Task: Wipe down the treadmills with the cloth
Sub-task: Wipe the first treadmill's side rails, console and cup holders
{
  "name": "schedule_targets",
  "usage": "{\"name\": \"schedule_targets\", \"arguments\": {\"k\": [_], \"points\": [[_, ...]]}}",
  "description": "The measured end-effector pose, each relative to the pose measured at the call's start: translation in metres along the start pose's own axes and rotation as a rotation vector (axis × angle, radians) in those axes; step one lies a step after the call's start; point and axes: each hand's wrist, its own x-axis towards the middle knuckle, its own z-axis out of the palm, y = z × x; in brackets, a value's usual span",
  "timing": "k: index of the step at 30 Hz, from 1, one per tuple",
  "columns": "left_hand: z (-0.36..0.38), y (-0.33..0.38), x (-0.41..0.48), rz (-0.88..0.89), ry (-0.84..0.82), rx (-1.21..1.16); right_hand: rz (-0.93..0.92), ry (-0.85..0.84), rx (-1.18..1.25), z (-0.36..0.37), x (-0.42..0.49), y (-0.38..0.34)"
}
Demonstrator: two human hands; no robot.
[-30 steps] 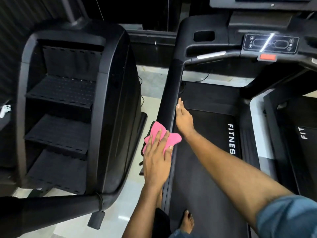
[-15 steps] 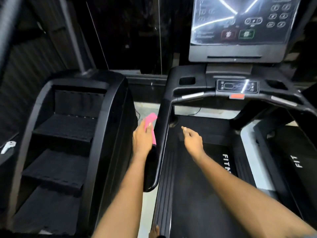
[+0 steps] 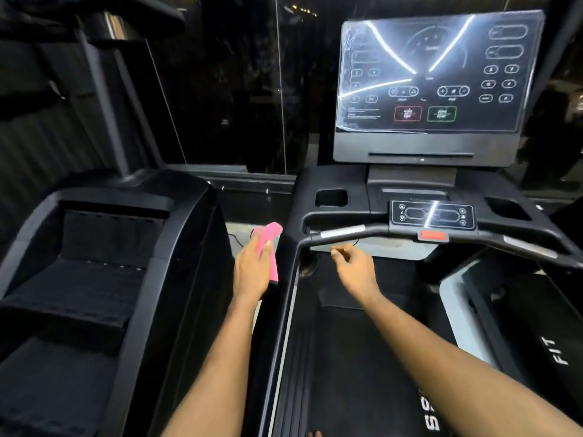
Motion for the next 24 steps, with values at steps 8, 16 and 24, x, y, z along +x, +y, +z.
{"name": "schedule_targets", "arguments": {"k": [8, 16, 24], "points": [[0.077, -0.031, 0.115, -0.012, -0.108, 0.068, -0.23, 0.102, -0.466, 0.019, 0.139, 0.025], [0.139, -0.073, 0.155, -0.062, -0.321, 0.37, -0.175, 0.07, -0.8, 0.028, 0.206, 0.036], [0.143, -0.068, 0.155, -0.115, -0.372, 0.443, -0.076, -0.039, -0.986, 0.041, 0.212, 0.044]]}}
